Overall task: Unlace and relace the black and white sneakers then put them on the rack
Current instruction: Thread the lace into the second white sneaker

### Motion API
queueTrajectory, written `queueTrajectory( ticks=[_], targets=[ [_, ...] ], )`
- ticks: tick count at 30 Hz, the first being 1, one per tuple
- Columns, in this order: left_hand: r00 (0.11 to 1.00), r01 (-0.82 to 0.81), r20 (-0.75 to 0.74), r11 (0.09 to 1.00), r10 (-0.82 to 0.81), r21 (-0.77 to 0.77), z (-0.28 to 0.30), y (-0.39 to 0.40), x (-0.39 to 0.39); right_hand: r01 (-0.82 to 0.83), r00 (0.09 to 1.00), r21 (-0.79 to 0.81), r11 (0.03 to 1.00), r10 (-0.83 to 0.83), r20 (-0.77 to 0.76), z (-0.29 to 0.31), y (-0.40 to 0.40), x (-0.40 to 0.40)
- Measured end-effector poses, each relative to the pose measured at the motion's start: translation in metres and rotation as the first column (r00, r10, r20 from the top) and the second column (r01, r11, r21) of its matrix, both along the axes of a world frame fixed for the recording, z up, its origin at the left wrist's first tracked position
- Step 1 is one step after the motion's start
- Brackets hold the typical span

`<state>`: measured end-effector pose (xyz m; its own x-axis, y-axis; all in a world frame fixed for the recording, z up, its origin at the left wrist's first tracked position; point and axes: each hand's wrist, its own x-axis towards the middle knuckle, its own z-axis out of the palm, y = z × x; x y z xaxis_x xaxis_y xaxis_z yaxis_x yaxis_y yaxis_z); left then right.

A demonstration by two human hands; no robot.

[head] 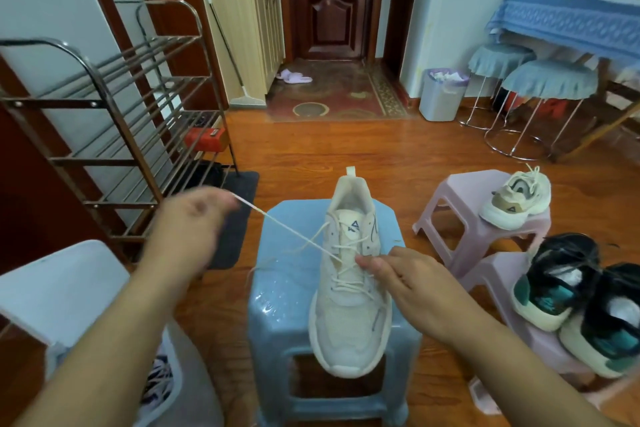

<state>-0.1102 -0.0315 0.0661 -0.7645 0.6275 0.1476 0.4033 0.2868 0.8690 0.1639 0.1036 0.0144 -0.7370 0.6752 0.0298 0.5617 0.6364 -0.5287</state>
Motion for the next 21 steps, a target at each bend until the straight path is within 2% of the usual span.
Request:
queueTrajectory(
  ticks=[1,2,3,4,5,6,7,8,9,10,11,12,13,14,16,21],
  targets=[
    [0.958,-0.234,0.210,0.956,0.196,0.175,-0.001,-0.003,-0.017,0.001,1.000,0.004,1.000,-0.001,-0.007,-0.001,0.001,0.000],
    [0.853,-0.412,0.454,0.864,0.255,0.289,-0.005,-0.008,-0.030,0.003,1.000,0.004,1.000,-0.002,-0.018,-0.002,0.002,-0.001],
    [0.728,-0.509,0.660,0.791,0.186,0.339,-0.010,-0.012,-0.037,0.005,1.000,0.001,1.000,-0.005,-0.028,-0.003,0.002,-0.002],
    [0.613,-0.541,0.786,0.767,0.080,0.344,-0.016,-0.013,-0.039,0.011,0.999,-0.004,1.000,-0.011,-0.035,-0.004,0.002,-0.003],
    [0.538,-0.528,0.843,0.783,0.009,0.328,-0.023,-0.012,-0.039,0.015,0.999,-0.008,1.000,-0.016,-0.042,-0.004,0.003,-0.004],
    [0.538,-0.469,0.843,0.830,-0.001,0.301,-0.030,-0.007,-0.032,0.019,0.999,-0.011,1.000,-0.019,-0.050,-0.004,0.003,-0.005],
    [0.605,-0.376,0.796,0.888,0.019,0.265,-0.033,-0.001,-0.021,0.020,0.998,-0.016,1.000,-0.021,-0.057,-0.004,0.003,-0.005],
    [0.725,-0.258,0.688,0.942,0.041,0.216,-0.033,0.006,-0.008,0.020,0.998,-0.024,1.000,-0.021,-0.064,-0.004,0.003,-0.006],
    [0.854,-0.142,0.519,0.978,0.042,0.154,-0.031,0.011,0.006,0.020,0.997,-0.037,0.999,-0.022,-0.075,-0.005,0.002,-0.007],
    [0.941,-0.027,0.338,0.995,-0.008,0.098,-0.029,0.015,0.021,0.019,0.996,-0.052,0.998,-0.024,-0.090,-0.006,0.002,-0.007],
    [0.984,0.099,0.146,0.995,-0.098,0.004,-0.030,0.016,0.036,0.020,0.994,-0.068,0.997,-0.027,-0.106,-0.007,0.002,-0.007],
    [0.973,0.219,-0.046,0.963,-0.228,-0.156,-0.034,0.016,0.050,0.023,0.992,-0.086,0.996,-0.034,-0.122,-0.008,0.002,-0.007],
    [0.908,0.291,-0.199,0.896,-0.370,-0.336,-0.038,0.014,0.064,0.027,0.990,-0.101,0.994,-0.041,-0.133,-0.008,0.002,-0.007],
    [0.838,0.310,-0.282,0.834,-0.466,-0.456,-0.042,0.014,0.075,0.029,0.989,-0.113,0.993,-0.046,-0.143,-0.008,0.002,-0.007],
    [0.805,0.336,-0.278,0.788,-0.524,-0.516,-0.046,0.016,0.087,0.032,0.989,-0.122,0.992,-0.049,-0.139,-0.008,0.003,-0.006],
    [0.846,0.396,-0.155,0.797,-0.510,-0.457,-0.048,0.026,0.085,0.022,0.991,-0.088,0.996,-0.033,-0.130,-0.007,0.000,-0.006]
  ],
)
